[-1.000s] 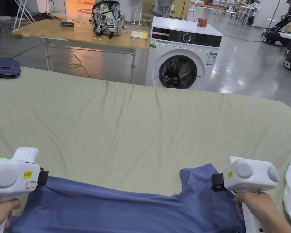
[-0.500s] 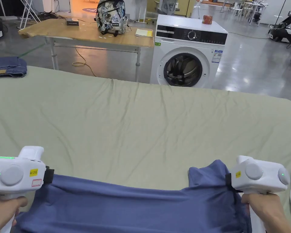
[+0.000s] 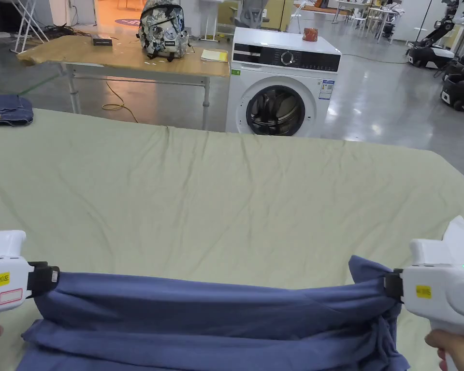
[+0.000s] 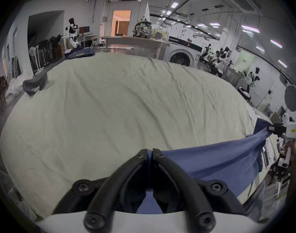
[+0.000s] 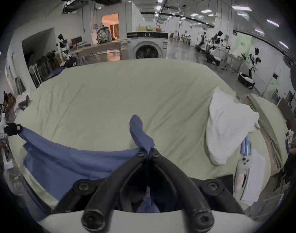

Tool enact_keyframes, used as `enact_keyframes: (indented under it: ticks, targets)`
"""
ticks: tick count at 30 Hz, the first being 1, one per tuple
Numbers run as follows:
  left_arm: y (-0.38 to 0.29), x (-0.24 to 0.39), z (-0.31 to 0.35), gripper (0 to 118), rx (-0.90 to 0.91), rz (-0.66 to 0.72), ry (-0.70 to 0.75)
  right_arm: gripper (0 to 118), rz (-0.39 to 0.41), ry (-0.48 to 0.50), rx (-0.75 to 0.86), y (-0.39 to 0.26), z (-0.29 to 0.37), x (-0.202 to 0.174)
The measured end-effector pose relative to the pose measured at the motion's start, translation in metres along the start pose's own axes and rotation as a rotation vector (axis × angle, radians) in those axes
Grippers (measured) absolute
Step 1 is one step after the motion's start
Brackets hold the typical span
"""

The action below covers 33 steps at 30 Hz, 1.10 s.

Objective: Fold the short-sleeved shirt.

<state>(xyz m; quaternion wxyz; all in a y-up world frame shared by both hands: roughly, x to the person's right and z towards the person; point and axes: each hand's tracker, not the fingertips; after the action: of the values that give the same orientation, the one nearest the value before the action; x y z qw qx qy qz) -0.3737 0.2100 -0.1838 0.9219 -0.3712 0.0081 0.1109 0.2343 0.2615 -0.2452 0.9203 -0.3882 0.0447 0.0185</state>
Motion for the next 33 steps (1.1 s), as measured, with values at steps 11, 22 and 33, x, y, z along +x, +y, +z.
enact_keyframes:
  ticks: [11,22,33]
  targets:
    - [-0.075,-0.007,0.046,0,-0.079,-0.046,-0.017,0,-0.025,0.033,-0.072,-0.09,0.045,0.017]
    - [-0.118,-0.015,0.01,0,-0.282,-0.082,0.031,0,-0.032,-0.012,-0.29,-0.146,-0.011,0.028]
    - [-0.108,-0.01,0.016,47,-0.235,-0.034,0.02,70,0.0,-0.115,-0.232,-0.141,-0.006,0.017]
